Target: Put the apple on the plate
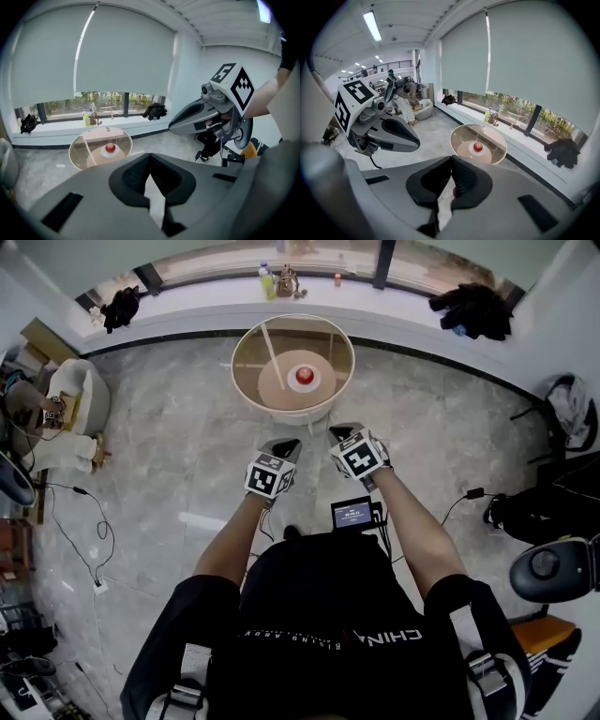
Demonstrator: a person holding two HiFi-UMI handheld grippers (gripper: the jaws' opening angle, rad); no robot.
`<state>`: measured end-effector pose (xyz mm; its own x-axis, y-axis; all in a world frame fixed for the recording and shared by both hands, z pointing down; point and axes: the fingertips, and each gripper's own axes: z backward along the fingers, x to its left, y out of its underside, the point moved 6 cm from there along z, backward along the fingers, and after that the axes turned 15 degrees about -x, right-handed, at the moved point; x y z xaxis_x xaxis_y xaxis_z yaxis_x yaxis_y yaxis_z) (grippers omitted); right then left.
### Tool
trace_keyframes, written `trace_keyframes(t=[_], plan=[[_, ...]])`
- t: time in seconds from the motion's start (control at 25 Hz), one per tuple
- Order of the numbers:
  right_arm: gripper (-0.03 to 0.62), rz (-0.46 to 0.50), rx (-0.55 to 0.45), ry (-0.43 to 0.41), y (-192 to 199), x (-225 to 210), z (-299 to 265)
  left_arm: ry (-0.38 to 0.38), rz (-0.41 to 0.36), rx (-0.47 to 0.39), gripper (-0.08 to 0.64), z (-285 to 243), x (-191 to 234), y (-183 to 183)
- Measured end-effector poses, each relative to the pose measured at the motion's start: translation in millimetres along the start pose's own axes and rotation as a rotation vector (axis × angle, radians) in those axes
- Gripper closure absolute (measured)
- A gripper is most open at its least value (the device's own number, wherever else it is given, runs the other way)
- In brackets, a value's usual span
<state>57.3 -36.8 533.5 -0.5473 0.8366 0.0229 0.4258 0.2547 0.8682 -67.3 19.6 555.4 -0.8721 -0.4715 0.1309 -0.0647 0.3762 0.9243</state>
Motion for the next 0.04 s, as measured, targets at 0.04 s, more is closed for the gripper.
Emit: trace_keyframes(t=[0.04], plan=[[0.563,0.014,-0.002,-0.005,-1.0,0.0,-1.1,0.0,0.004,0.0,0.543,-0.2,0.9,-0.2]])
